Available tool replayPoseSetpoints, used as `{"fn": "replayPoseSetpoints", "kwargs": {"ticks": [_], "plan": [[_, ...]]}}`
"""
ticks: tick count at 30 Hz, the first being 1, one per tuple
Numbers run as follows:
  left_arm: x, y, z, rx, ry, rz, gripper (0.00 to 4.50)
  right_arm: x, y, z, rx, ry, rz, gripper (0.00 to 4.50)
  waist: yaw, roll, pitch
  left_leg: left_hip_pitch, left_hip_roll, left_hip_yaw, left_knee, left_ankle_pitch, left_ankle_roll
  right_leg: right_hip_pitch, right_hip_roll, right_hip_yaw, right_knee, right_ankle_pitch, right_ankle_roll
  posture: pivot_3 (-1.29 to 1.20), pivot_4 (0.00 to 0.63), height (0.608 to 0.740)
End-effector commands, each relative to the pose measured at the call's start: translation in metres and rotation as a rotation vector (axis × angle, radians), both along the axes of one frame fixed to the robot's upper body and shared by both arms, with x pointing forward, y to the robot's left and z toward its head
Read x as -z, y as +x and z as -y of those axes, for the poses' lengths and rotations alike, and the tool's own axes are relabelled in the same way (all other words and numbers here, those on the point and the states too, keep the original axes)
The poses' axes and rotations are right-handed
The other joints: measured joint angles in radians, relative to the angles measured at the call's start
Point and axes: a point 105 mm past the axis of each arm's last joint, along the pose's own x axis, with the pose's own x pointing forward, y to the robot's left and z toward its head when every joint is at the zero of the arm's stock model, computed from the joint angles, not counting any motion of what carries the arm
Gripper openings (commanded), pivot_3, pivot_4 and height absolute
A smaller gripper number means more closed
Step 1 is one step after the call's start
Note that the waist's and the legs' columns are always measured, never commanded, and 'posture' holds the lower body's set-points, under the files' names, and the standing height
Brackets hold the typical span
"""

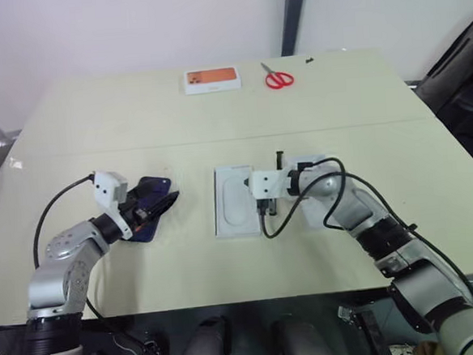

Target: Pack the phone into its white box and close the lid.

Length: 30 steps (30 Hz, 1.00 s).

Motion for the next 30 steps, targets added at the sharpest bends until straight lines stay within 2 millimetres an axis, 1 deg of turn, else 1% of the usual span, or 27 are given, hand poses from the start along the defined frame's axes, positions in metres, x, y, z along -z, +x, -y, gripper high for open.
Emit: {"fn": "replayPoseSetpoints", "kwargs": {"ticks": [1, 3, 7, 11, 13, 17, 20, 22, 25, 27, 30], "plan": [[-0.011, 0.0, 0.002, 0.004, 0.015, 0.055, 3.49, 0.013, -0.012, -0.013, -0.096, -0.091, 0.009, 0.03, 0.001, 0.0, 0.0, 0.0, 0.0, 0.0, 0.0, 0.0, 0.0, 0.0, 0.0, 0.0, 0.0, 0.0, 0.0, 0.0, 0.15, 0.734], [-0.011, 0.0, 0.002, 0.004, 0.016, 0.052, 3.49, 0.017, -0.016, -0.02, -0.123, -0.098, -0.002, 0.03, 0.004, 0.0, 0.0, 0.0, 0.0, 0.0, 0.0, 0.0, 0.0, 0.0, 0.0, 0.0, 0.0, 0.0, 0.0, 0.0, 0.15, 0.734], [-0.01, 0.0, 0.002, 0.002, 0.015, 0.051, 3.49, 0.018, -0.018, -0.031, -0.134, -0.083, -0.016, 0.03, 0.005, 0.0, 0.0, 0.0, 0.0, 0.0, 0.001, 0.0, 0.0, 0.001, 0.0, 0.0, 0.0, 0.0, 0.0, 0.0, 0.15, 0.734], [-0.009, 0.001, 0.002, -0.001, 0.02, 0.049, 3.49, 0.019, -0.016, -0.033, -0.134, -0.097, -0.007, 0.03, 0.001, 0.0, 0.0, 0.001, 0.0, 0.0, 0.0, 0.0, 0.0, 0.001, 0.0, 0.0, 0.0, 0.0, 0.0, 0.0, 0.15, 0.734], [-0.009, 0.001, 0.002, -0.003, 0.021, 0.05, 3.49, 0.015, -0.013, -0.033, -0.128, -0.085, 0.007, 0.03, 0.001, 0.0, 0.0, 0.001, 0.0, 0.0, 0.0, 0.0, 0.0, 0.001, 0.0, 0.0, 0.0, 0.0, 0.0, 0.0, 0.15, 0.734], [-0.007, 0.0, 0.002, -0.009, 0.02, 0.046, 3.49, 0.007, -0.026, -0.049, -0.231, -0.029, -0.004, 0.03, 0.001, 0.0, 0.0, 0.001, 0.0, 0.0, 0.0, 0.0, 0.0, 0.001, 0.0, 0.0, 0.0, 0.0, 0.0, 0.0, 0.15, 0.734], [-0.007, 0.0, 0.002, -0.009, 0.021, 0.046, 3.49, 0.012, -0.031, -0.052, -0.279, -0.069, 0.001, 0.03, 0.001, 0.0, 0.0, 0.001, 0.0, 0.0, 0.0, 0.0, 0.0, 0.001, 0.0, 0.0, 0.0, 0.0, 0.0, 0.0, 0.15, 0.734], [-0.008, 0.001, 0.002, -0.009, 0.022, 0.047, 3.49, 0.018, -0.029, -0.053, -0.278, -0.103, -0.004, 0.03, 0.001, 0.0, 0.0, 0.001, 0.0, 0.0, 0.0, 0.0, 0.0, 0.001, 0.0, 0.0, 0.0, 0.0, 0.0, 0.0, 0.15, 0.734], [-0.008, 0.002, 0.002, -0.013, 0.023, 0.046, 3.49, 0.024, -0.02, -0.051, -0.249, -0.167, -0.007, 0.03, 0.001, 0.0, 0.0, 0.002, 0.0, 0.0, 0.0, 0.0, 0.0, 0.001, 0.001, 0.0, 0.0, 0.0, 0.0, 0.0, 0.15, 0.734], [-0.007, 0.002, 0.002, -0.014, 0.024, 0.045, 3.49, 0.022, -0.014, -0.054, -0.241, -0.175, 0.004, 0.03, -0.002, 0.0, 0.0, 0.003, 0.0, 0.0, 0.0, 0.0, 0.0, 0.001, 0.001, 0.0, 0.0, 0.0, 0.0, 0.0, 0.15, 0.734], [-0.006, 0.001, 0.003, -0.013, 0.026, 0.046, 3.49, 0.015, -0.013, -0.061, -0.232, -0.113, -0.018, 0.03, -0.001, 0.0, 0.0, 0.005, 0.0, 0.0, -0.001, 0.0, 0.0, 0.001, 0.001, 0.0, 0.0, 0.0, 0.0, 0.0, 0.15, 0.734]]}}
